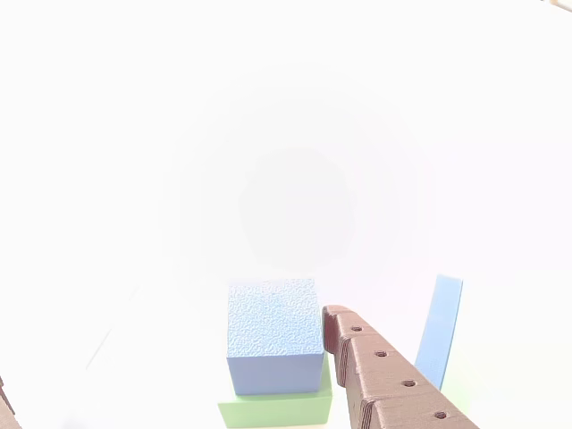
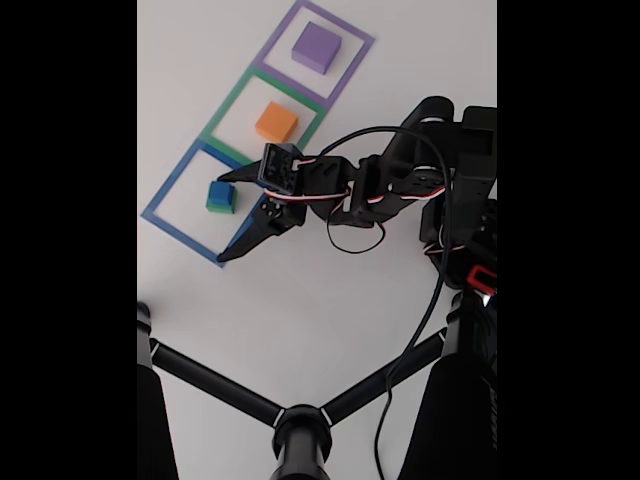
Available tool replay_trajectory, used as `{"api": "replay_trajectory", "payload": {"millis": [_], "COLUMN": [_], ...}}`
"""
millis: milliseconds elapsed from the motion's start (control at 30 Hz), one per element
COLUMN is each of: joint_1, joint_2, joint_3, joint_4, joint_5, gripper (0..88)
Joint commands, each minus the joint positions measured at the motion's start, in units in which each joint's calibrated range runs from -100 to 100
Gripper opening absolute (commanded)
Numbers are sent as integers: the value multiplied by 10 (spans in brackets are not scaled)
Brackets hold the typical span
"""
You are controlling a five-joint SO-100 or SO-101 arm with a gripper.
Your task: Tower of hanoi
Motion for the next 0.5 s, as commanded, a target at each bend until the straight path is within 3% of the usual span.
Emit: {"api": "replay_trajectory", "payload": {"millis": [0,467], "joint_1": [-3,-3], "joint_2": [2,5], "joint_3": [-18,-20], "joint_4": [-24,-25], "joint_5": [6,6], "gripper": [443,436]}}
